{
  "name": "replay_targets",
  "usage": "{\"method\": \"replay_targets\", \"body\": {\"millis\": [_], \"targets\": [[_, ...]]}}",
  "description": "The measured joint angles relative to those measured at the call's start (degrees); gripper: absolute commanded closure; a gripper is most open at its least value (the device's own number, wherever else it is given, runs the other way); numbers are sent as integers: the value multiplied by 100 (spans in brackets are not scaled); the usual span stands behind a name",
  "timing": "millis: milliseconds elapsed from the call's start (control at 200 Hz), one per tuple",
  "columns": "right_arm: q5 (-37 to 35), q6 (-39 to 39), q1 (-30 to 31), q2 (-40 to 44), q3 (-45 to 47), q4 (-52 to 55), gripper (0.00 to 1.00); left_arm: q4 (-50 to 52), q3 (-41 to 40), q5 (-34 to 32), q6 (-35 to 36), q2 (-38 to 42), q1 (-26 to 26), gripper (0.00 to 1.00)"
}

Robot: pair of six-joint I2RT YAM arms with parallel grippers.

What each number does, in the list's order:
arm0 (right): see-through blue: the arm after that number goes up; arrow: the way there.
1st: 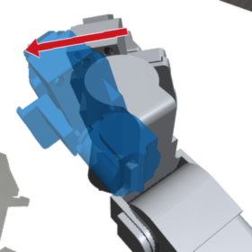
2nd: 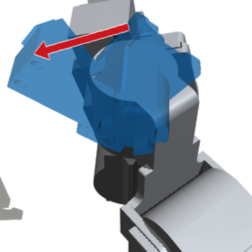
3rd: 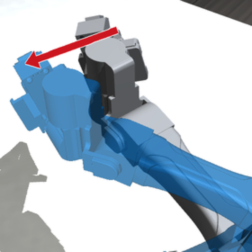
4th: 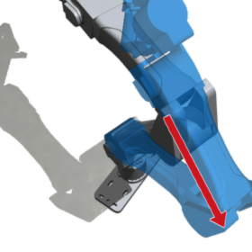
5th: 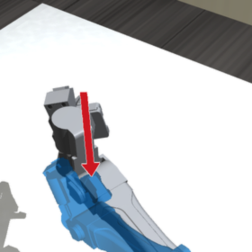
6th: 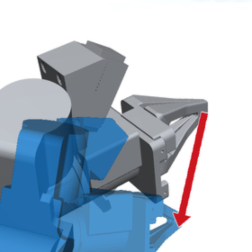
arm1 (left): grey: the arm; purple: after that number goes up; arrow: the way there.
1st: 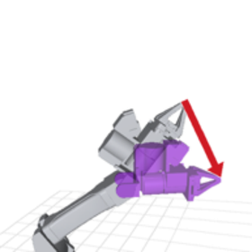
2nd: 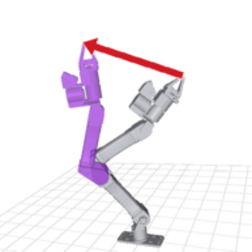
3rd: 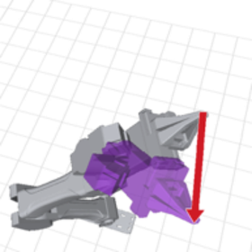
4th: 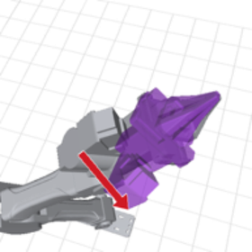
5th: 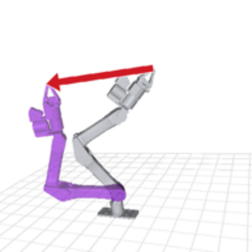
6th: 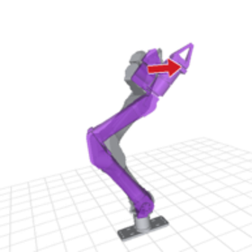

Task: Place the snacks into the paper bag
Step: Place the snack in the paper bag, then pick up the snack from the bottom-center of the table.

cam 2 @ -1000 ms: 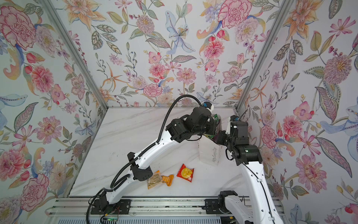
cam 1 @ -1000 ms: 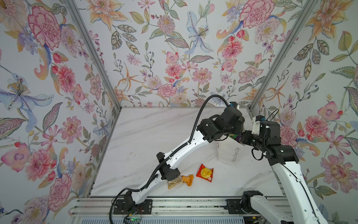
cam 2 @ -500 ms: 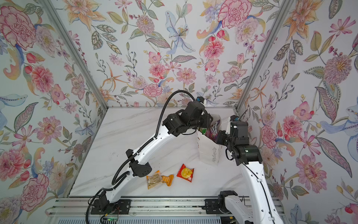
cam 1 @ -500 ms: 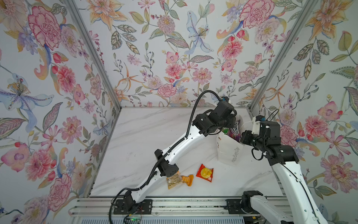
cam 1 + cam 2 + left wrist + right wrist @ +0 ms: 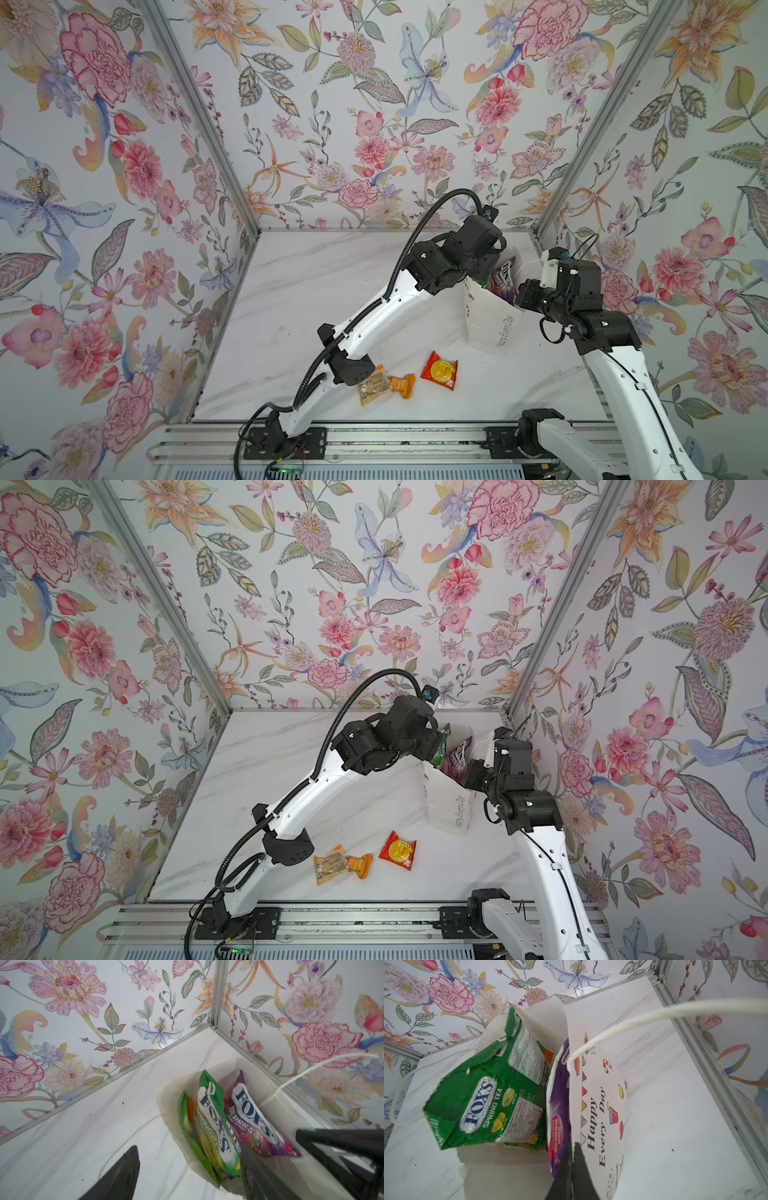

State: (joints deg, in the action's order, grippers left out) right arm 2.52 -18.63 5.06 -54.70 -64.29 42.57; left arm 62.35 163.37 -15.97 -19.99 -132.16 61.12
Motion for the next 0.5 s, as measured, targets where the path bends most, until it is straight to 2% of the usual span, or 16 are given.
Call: {"method": "replay_targets", "body": {"millis": [185,330,495], "targets": [[0,2,0,0,0,0,100,-968,-3692,-17,509,1891,98,13],[0,0,0,-7,0,-4,100,-1851,-5549,96,494,2966,87,13],[0,0,0,-17,0,-20,100,-3171,-7853,361,-26,4321,87,13]]}}
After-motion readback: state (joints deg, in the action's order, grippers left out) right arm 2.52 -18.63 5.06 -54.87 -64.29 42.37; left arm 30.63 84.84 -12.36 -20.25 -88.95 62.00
